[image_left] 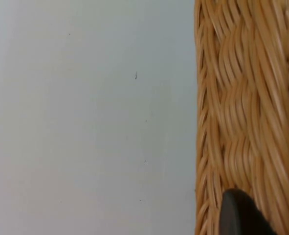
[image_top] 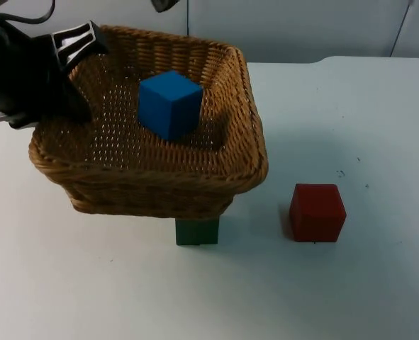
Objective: Pick up the basket with the left hand and place the blue cube into the basket with the right hand.
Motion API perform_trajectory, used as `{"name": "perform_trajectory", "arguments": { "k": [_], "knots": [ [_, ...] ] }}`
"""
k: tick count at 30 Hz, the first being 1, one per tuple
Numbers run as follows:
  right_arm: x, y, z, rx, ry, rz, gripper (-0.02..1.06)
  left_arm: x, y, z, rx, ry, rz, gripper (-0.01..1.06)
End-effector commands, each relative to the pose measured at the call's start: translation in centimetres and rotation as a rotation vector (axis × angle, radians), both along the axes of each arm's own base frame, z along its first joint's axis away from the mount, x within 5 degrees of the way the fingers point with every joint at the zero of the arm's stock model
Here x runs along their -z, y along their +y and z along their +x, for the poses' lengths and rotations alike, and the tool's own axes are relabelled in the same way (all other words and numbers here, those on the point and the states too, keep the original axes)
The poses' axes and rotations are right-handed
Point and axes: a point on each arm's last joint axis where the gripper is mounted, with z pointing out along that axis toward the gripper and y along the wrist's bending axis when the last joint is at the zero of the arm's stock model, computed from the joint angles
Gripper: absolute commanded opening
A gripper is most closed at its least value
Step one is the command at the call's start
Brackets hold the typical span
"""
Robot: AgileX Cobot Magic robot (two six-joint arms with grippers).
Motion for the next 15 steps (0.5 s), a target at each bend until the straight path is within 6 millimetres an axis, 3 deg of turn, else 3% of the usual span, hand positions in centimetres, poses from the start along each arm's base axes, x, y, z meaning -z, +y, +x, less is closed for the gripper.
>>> {"name": "perform_trajectory", "arguments": {
  "k": [1, 10, 15],
  "knots": [
    [-1.9, -1.2, -1.1, -0.002, -0.008, -0.057, 1.04, -1.0, 0.7, 0.0, -0.027, -0.036, -0.012, 0.00],
    [-5.0, -2.7, -2.8, 0.004, -0.042, -0.011, 1.04, -1.5, 5.1, 0.4, -0.069, -0.033, 0.006, 0.00],
    [-6.1, -3.6, -3.9, 0.003, -0.060, 0.003, 1.04, -1.5, 6.4, 0.6, -0.054, -0.057, 0.050, 0.00]
  ]
}}
